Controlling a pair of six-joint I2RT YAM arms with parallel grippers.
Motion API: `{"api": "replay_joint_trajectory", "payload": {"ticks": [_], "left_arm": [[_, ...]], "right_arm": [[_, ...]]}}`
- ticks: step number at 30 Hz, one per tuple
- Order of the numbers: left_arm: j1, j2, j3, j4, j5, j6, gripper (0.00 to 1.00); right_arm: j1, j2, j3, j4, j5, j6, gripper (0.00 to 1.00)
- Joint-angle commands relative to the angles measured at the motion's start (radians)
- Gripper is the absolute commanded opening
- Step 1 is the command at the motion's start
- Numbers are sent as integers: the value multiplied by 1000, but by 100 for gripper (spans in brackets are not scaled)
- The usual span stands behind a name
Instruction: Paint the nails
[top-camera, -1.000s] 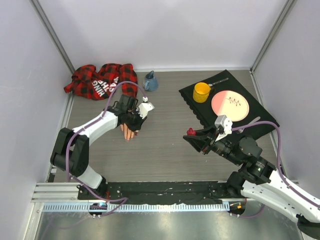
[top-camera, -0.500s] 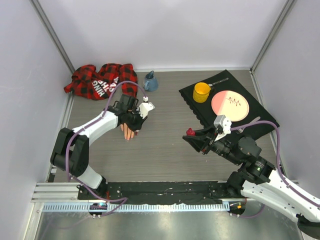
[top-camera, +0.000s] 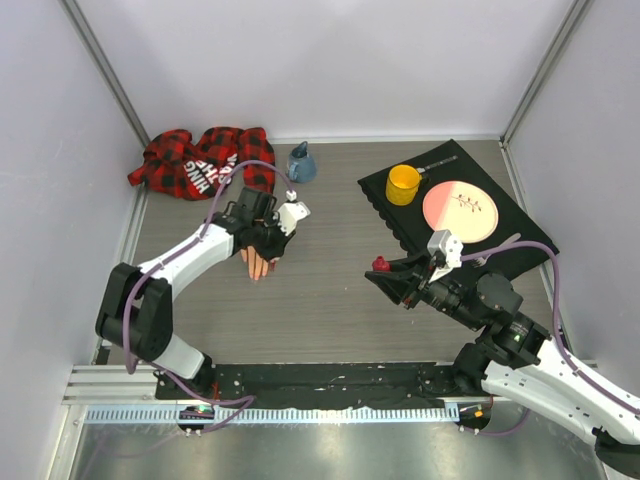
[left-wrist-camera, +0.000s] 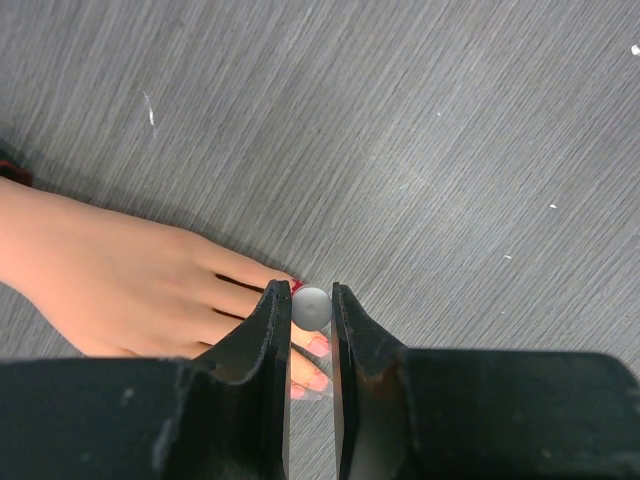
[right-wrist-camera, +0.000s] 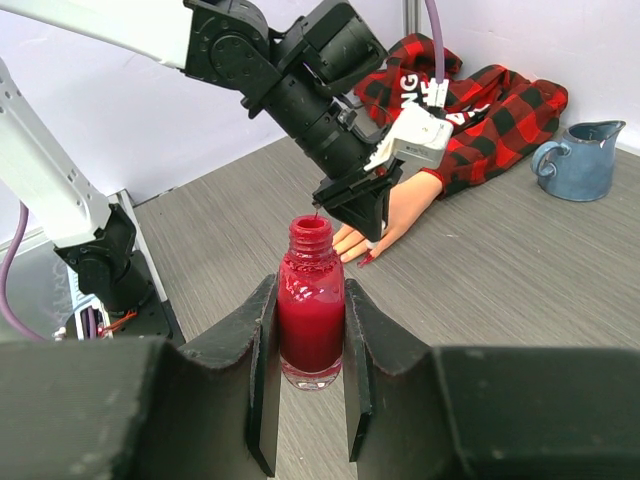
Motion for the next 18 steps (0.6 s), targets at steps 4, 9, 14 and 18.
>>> {"api": "replay_joint_trajectory", "payload": {"ticks": [4, 9, 14, 18], "left_arm": [[-6, -107, 30, 25, 9, -40, 0], [-6, -124, 16, 40, -13, -44, 0], [-4, -178, 19, 98, -27, -127, 0], [-6, -242, 86, 128, -56, -323, 0]], "right_arm": [[1, 13, 5, 67, -5, -1, 1], [1, 11, 5, 66, 2, -4, 1], [1, 15, 5, 63, 8, -4, 1], [1, 7, 20, 36, 28, -9, 1]]}}
